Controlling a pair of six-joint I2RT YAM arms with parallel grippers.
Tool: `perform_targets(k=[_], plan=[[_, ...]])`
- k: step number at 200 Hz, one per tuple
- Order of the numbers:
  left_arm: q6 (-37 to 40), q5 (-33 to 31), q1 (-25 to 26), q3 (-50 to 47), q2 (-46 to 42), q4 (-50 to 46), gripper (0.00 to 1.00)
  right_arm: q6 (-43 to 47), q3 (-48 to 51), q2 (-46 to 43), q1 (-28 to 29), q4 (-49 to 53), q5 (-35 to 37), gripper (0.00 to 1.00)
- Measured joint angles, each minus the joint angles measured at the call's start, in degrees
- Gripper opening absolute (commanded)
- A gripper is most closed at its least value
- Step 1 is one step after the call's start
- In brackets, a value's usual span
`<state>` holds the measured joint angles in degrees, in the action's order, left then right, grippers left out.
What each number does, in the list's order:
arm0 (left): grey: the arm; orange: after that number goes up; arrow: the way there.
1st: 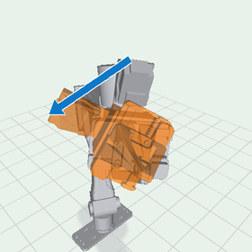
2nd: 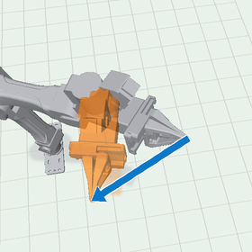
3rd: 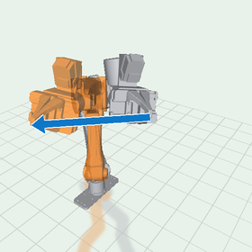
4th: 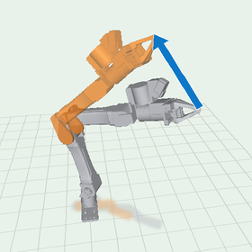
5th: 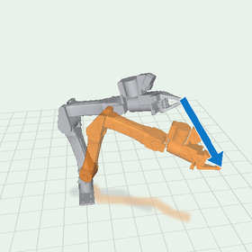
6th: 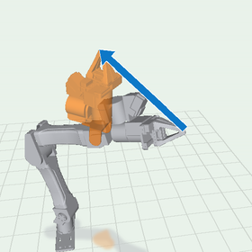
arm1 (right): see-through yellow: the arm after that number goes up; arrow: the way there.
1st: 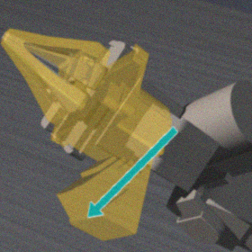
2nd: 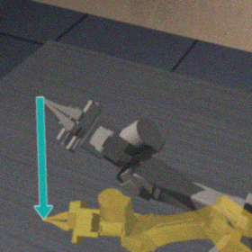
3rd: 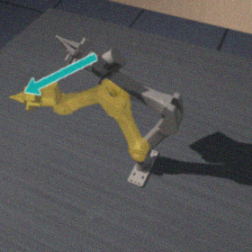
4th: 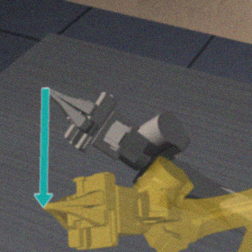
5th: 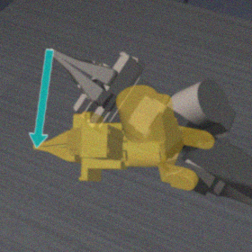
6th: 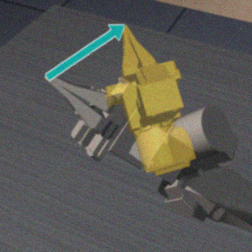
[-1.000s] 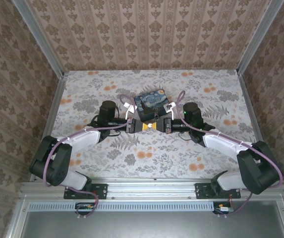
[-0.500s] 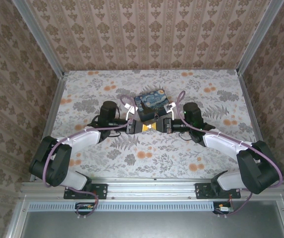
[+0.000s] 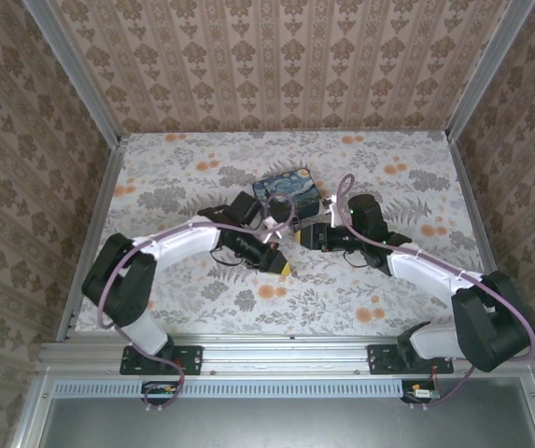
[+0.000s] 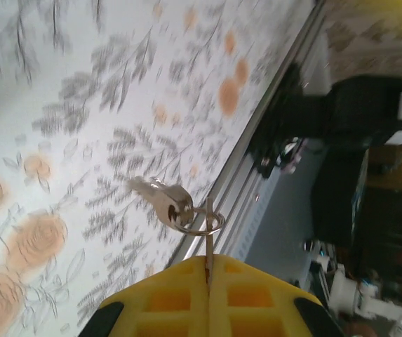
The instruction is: Unlock a padlock with a key
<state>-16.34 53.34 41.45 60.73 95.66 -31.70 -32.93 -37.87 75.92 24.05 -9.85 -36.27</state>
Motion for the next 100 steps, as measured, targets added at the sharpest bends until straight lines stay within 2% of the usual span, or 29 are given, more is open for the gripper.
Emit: perform_targets(k=[27,63,100], plan=[[4.4,-3.1,0.6,3.5,4.3,-10.1,0.00,0.8,-0.5,0.7,0.2,2.6,1.9,0.42],[7.6,-4.8,0.5,7.6,5.3,-16.8,0.00,2.4,-0.7,0.7,0.2,5.4,3.0,0.31],[7.6,-4.5,0.5,7.9,5.4,-16.6,0.00,1.9,3.3,-0.4,3.6,2.4,2.3,0.35]])
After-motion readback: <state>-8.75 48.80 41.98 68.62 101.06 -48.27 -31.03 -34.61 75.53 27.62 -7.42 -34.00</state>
